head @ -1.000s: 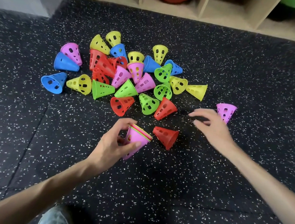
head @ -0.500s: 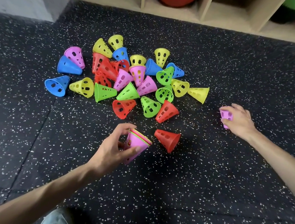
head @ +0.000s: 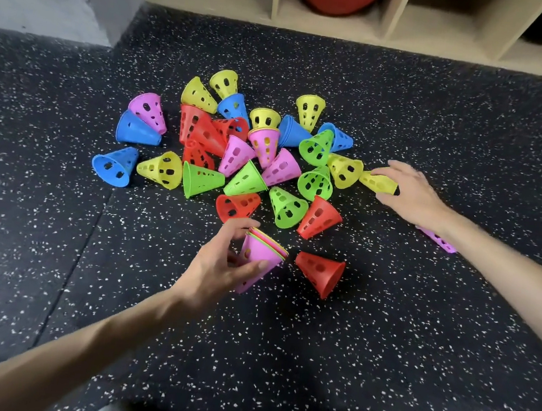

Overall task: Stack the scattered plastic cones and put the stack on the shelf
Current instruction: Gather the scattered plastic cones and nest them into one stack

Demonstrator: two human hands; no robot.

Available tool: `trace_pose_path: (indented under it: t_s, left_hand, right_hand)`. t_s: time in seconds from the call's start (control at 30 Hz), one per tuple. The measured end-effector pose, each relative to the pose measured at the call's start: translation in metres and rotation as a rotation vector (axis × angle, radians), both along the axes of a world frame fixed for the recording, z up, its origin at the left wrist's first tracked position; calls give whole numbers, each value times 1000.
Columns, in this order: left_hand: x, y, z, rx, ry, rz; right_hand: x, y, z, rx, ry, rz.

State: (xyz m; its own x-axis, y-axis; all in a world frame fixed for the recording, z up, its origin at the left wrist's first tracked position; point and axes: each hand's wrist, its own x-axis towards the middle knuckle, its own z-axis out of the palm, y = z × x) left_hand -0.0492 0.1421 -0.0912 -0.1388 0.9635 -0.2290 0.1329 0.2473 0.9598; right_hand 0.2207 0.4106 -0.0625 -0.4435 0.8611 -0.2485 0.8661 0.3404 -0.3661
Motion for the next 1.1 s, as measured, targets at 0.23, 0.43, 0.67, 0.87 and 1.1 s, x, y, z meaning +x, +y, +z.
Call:
trace_pose_path:
  t_s: [0.23, 0.43, 0.67, 0.87, 1.1]
  left_hand:
    - [-17, 16, -13, -14, -33, 36]
    - [-20, 13, -21, 4, -25, 83]
    - [-24, 10, -26, -14, -37, 90]
    - [-23, 18, -24, -19, -58, 108]
    - [-23, 17, -28, -22, -58, 104]
  right_hand:
    - [-39, 46, -5, -2, -48, 102]
    - [-61, 78, -21, -35, -119, 114]
    - [-82, 89, -17, -8, -60, 202]
    - [-93, 100, -12, 5, -122, 242]
    - [-85, 96, -17, 236, -112, 245]
